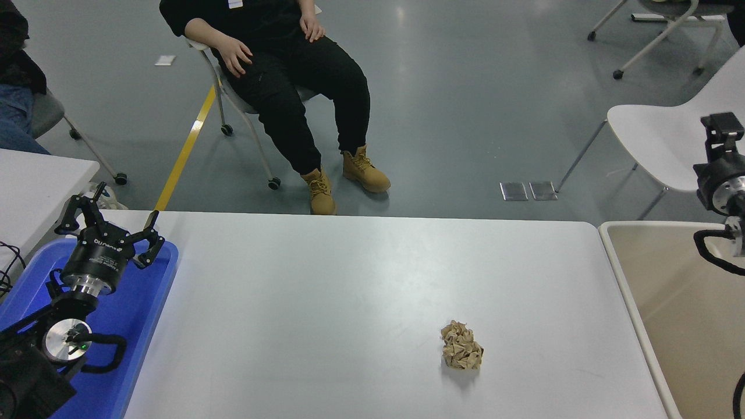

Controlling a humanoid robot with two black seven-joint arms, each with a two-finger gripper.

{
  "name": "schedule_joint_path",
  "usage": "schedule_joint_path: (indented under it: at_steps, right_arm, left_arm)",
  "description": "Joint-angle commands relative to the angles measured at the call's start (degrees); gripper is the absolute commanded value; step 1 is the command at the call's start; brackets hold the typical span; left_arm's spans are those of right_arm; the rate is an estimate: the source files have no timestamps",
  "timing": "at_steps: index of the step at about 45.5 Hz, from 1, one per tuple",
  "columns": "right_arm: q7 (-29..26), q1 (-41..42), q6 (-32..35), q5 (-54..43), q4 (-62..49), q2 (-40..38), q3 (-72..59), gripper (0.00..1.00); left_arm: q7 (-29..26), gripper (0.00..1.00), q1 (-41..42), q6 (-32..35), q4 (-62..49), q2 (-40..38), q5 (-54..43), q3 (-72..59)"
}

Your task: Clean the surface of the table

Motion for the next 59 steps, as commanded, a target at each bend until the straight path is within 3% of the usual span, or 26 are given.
schedule_joint_path:
  at_steps: [1,18,39,51,59]
  right_arm:
    - [0.18,0.43,1.92,-9.17,16.56,-2.53,1.52,0.98]
    - [2.54,0.43,13.25,-26.04,18.67,-2.61,-8.32,0.98]
    - [8.17,6.75,16.34,-67.71,34.67,-4.37,-29.67,0.98]
    - [9.05,14.49,16.34,-71.85,37.92,0.46,-44.97,0.98]
    - [9.49,16.07,16.34,-72.55,37.83,5.46,-47.88,0.98]
  left_arm:
    - [0.0,1.0,0.0,0.0,-0.01,0.0,0.0,-0.01]
    - [0.0,1.0,0.0,0.0,-0.01,0.09,0.0,-0.01]
    - [0.0,1.0,0.0,0.0,-0.01,0.09,0.0,-0.01]
    - [0.0,1.0,0.0,0.0,-0.01,0.09,0.0,-0.01]
    - [0.0,1.0,0.0,0.0,-0.01,0.09,0.0,-0.01]
